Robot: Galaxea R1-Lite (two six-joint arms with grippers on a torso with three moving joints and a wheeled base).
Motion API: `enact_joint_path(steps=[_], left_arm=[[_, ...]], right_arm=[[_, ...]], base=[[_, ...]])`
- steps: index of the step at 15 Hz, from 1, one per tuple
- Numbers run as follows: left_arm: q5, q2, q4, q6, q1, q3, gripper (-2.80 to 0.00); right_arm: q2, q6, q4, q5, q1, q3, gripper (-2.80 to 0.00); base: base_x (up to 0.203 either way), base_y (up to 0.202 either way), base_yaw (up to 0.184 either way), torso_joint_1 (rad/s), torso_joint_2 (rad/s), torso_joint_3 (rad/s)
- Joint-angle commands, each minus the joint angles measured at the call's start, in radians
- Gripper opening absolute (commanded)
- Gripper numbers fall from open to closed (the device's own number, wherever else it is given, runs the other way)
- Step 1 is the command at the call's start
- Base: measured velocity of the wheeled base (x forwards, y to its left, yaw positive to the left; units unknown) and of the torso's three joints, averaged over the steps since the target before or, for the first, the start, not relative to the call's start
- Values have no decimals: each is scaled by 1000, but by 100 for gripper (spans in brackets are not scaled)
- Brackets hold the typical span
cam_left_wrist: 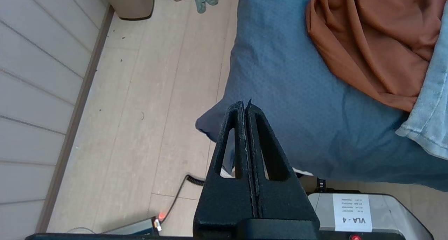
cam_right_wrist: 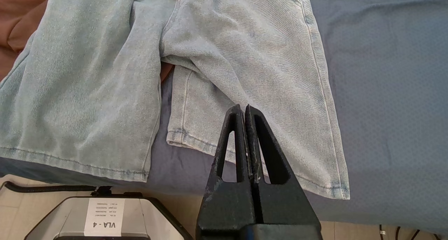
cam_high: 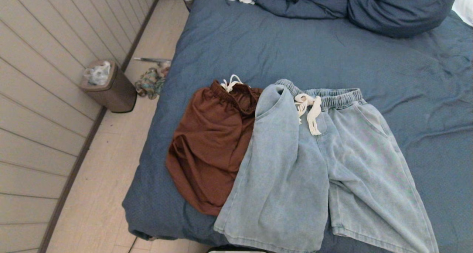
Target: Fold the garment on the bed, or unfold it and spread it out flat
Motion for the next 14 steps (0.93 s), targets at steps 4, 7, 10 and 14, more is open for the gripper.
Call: enact_joint_path(steps=[4,7,10,14], left_arm=[[0,1,0,0,0,3,-280],[0,1,0,0,0,3,-280],[0,1,0,0,0,3,-280],[0,1,0,0,0,3,-280]], right_arm=[[-8,0,0,0,1,2,-280],[-8,0,0,0,1,2,-280],[-8,0,0,0,0,2,-280],[-8,-2,0,0,1,2,-280]], base=[[0,0,0,0,0,0],[0,0,0,0,0,0],[0,0,0,0,0,0],[0,0,0,0,0,0]])
